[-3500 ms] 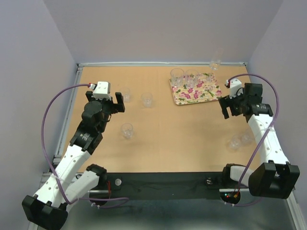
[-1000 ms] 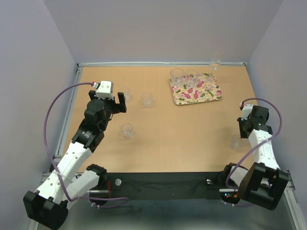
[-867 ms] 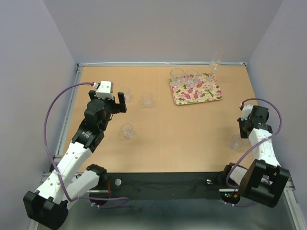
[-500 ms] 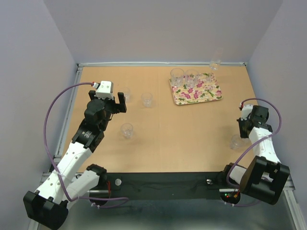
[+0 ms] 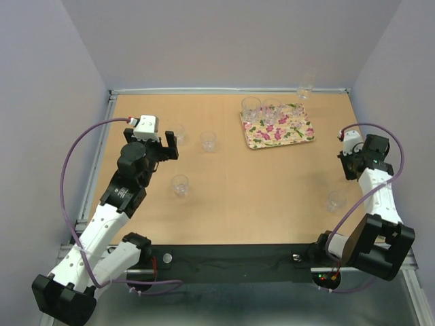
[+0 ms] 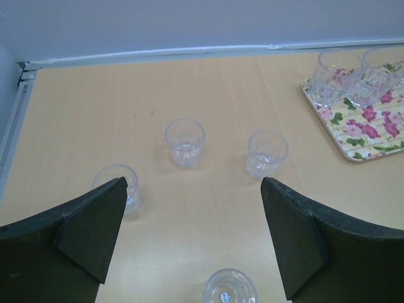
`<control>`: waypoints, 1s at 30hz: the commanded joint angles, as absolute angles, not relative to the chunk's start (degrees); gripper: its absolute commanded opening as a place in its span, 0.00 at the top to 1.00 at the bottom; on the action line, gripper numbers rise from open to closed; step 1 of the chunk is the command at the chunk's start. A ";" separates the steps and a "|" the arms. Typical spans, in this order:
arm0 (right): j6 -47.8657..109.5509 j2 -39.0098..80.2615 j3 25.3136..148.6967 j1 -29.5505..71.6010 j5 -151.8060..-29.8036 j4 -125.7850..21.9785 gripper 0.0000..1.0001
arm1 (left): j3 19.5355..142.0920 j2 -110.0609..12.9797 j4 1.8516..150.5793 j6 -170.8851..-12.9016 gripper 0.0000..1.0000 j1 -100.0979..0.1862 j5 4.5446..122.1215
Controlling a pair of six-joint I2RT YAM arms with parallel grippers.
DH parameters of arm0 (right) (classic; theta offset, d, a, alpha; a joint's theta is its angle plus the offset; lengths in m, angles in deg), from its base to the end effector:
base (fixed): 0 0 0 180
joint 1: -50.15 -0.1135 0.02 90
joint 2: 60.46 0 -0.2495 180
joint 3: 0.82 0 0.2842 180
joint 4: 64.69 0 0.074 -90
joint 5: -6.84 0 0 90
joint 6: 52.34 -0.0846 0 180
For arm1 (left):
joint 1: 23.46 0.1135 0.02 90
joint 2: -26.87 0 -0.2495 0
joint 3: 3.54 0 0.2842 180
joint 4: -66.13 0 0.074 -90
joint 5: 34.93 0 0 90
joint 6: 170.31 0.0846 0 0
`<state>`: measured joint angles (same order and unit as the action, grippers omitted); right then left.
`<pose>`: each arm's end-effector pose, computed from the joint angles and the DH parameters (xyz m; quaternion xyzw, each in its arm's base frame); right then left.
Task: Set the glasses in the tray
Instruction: Grab a glass with a robot arm, then place the glass into the tray
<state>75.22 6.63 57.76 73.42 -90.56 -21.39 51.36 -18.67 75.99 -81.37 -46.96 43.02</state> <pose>0.2813 -0.1091 0.1772 -0.1382 0.9331 -0.1127 0.3124 0.2660 -0.0964 0.3364 0.0649 0.7071 -0.0761 0.7000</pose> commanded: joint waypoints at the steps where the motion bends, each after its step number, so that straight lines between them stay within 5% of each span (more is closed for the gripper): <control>1: 78.96 8.80 64.71 73.79 -97.83 -23.32 1.00 | 50.74 -16.73 73.40 -81.10 0.01 -46.84 42.77; 17: 86.61 21.37 78.52 72.83 -117.25 -20.68 0.99 | 51.01 -16.03 73.49 -81.02 0.01 -46.84 43.03; 30: 92.23 27.35 83.62 65.63 -116.21 -19.89 0.99 | 51.01 -16.64 73.66 -80.84 0.01 -46.84 42.33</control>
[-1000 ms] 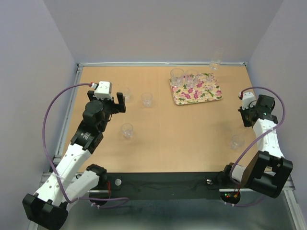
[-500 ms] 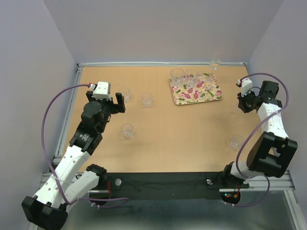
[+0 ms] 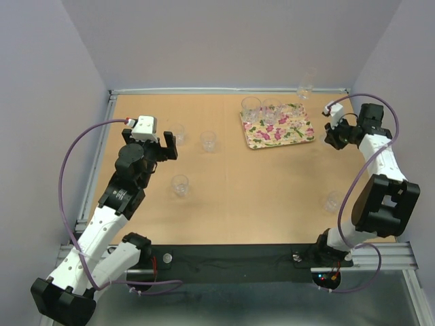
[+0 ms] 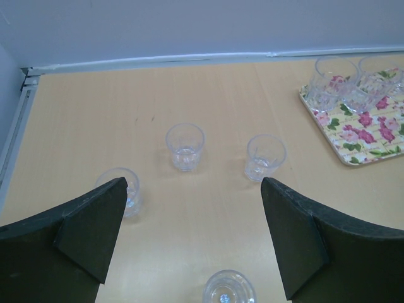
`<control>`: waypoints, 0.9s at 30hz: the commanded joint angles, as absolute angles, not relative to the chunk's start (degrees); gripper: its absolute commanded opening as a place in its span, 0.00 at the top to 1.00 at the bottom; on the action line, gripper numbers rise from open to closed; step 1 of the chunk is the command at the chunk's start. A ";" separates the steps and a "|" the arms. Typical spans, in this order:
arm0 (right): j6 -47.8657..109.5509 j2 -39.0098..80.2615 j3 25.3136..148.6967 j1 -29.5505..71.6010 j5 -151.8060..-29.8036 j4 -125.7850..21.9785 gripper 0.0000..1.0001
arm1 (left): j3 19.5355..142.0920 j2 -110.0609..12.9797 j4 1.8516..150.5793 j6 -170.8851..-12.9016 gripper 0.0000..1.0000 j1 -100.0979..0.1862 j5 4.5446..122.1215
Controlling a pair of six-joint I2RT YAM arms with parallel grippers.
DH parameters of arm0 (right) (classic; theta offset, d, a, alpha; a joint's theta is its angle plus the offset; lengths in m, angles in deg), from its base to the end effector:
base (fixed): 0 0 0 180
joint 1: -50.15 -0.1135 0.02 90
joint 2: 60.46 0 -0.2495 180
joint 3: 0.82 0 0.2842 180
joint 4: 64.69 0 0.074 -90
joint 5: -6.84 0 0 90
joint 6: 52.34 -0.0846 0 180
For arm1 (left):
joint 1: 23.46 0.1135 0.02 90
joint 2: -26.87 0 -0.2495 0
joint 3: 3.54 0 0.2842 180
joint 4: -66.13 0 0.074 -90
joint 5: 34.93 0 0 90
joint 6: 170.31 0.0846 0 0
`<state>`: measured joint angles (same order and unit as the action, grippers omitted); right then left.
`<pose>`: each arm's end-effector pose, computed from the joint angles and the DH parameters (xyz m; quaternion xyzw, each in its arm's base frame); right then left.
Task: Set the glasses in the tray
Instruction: Place the glass into the tray
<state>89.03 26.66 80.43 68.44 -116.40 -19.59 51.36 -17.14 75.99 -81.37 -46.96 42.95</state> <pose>0.3766 -0.0756 0.2212 -0.3487 0.8386 0.0385 0.4167 0.2605 -0.0939 0.3434 0.0617 0.6981 -0.0786 0.7089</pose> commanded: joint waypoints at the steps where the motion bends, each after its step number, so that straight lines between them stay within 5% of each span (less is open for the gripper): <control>1: 93.46 27.61 83.62 65.01 -116.04 -19.89 1.00 | 50.92 -16.73 73.66 -80.84 0.01 -46.84 42.24; 27: 115.35 40.26 93.63 53.41 -116.21 -17.87 0.99 | 50.92 -17.96 74.01 -80.58 0.01 -46.84 39.96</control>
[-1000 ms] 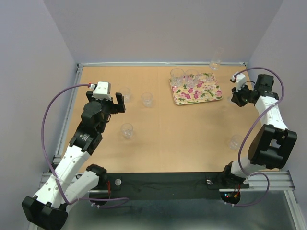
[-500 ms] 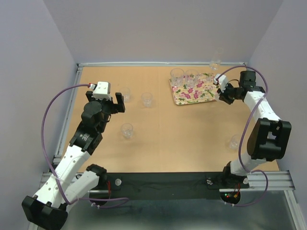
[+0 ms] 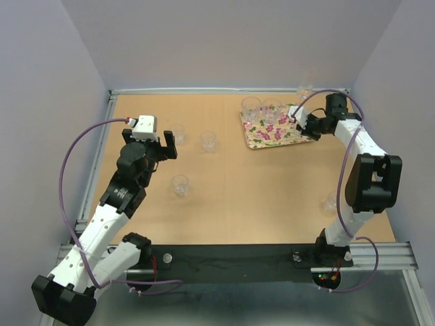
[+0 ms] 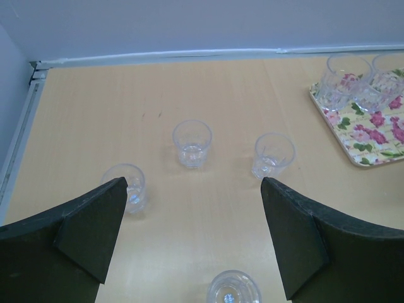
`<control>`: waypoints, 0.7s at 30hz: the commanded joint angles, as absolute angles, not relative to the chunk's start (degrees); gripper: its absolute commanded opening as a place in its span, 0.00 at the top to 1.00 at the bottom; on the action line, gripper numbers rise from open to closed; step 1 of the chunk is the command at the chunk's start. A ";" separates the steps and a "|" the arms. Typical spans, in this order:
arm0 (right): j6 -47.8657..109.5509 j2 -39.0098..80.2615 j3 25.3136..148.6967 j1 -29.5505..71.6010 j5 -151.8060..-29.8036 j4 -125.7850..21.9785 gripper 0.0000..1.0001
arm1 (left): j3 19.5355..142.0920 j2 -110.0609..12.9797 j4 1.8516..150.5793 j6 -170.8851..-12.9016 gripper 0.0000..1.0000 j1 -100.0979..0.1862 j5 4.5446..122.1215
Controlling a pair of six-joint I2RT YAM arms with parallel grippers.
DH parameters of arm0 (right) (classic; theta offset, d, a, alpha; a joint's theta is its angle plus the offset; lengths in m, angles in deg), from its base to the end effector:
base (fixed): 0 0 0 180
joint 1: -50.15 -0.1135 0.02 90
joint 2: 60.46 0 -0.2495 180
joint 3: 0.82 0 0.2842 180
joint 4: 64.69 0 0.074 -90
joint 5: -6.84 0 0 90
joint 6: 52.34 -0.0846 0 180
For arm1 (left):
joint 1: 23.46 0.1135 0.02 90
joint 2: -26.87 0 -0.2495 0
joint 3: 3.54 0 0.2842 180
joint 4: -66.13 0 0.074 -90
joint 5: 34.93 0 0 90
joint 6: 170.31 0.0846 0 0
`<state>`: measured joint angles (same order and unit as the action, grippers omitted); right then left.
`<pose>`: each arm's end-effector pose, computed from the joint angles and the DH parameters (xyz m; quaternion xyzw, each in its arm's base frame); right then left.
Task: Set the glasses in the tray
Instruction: Place the glass into the tray
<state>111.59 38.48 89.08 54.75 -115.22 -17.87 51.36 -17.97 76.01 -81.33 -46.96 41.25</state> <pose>0.4235 0.0110 0.1947 -0.5892 0.7096 0.0258 0.3855 0.2640 -0.0927 0.3396 0.0530 0.7040 -0.0663 0.7051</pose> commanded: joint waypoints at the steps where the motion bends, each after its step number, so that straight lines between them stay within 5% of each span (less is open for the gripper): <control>1: 116.66 41.57 94.07 52.88 -116.30 -17.61 0.99 | 50.92 -17.87 74.01 -80.58 0.01 -46.84 39.87; 21: 114.04 60.57 114.81 47.78 -110.24 -16.99 0.96 | 50.92 -19.10 74.28 -79.26 0.01 -46.75 38.28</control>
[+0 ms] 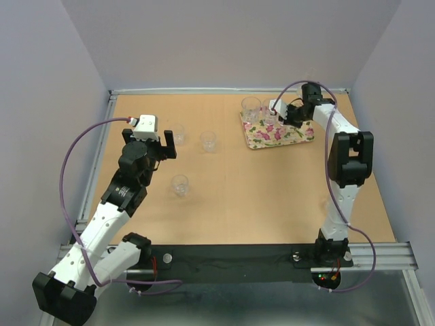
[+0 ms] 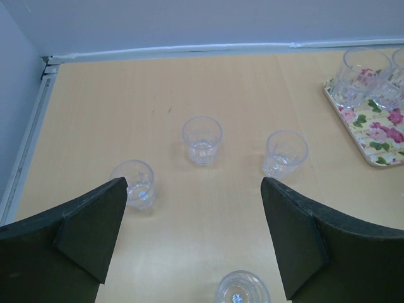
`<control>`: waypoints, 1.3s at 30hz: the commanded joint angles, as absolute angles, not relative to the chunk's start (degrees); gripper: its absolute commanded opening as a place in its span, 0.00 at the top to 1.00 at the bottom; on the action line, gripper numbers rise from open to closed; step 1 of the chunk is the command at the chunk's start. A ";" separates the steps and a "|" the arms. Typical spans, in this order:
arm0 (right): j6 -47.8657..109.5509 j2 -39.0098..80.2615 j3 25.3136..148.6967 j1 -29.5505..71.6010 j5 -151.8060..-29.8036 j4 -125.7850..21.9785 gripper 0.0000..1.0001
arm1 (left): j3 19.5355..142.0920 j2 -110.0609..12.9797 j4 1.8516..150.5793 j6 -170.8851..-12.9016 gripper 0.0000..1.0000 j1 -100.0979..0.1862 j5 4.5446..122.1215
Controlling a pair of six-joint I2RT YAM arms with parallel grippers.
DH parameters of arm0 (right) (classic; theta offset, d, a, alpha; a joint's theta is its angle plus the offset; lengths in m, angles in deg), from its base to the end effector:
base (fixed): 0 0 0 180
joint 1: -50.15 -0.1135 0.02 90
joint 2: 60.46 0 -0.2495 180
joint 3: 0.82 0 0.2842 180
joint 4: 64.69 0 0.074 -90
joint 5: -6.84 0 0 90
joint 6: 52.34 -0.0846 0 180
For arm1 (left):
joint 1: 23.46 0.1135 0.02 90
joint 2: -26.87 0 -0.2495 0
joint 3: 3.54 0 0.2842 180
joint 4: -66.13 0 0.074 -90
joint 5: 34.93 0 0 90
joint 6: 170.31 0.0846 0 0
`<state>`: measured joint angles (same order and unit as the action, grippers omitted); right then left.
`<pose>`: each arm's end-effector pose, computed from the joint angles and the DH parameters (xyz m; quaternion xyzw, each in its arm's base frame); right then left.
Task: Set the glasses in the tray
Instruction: Place the glass into the tray
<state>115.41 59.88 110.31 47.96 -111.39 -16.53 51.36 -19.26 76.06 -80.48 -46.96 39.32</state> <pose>0.5048 0.0593 0.1582 -0.6504 0.6693 0.0181 0.3587 0.2690 -0.0919 0.3336 0.0491 0.7123 -0.0464 0.6986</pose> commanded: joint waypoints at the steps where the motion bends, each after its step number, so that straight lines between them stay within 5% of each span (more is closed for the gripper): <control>1: 113.60 61.35 115.25 47.78 -109.89 -16.90 0.96 | 50.92 -19.19 74.28 -79.26 0.01 -46.75 38.28; 18: 111.13 63.65 117.28 47.43 -107.60 -16.90 0.85 | 51.09 -19.28 74.28 -79.26 0.01 -46.57 38.90; 33: 109.55 62.42 119.04 47.25 -107.33 -16.90 0.61 | 51.01 -19.01 74.28 -79.26 0.01 -46.57 38.81; 39: 106.74 58.83 118.69 47.25 -108.91 -16.90 0.39 | 51.09 -18.58 74.28 -79.35 0.01 -46.57 38.90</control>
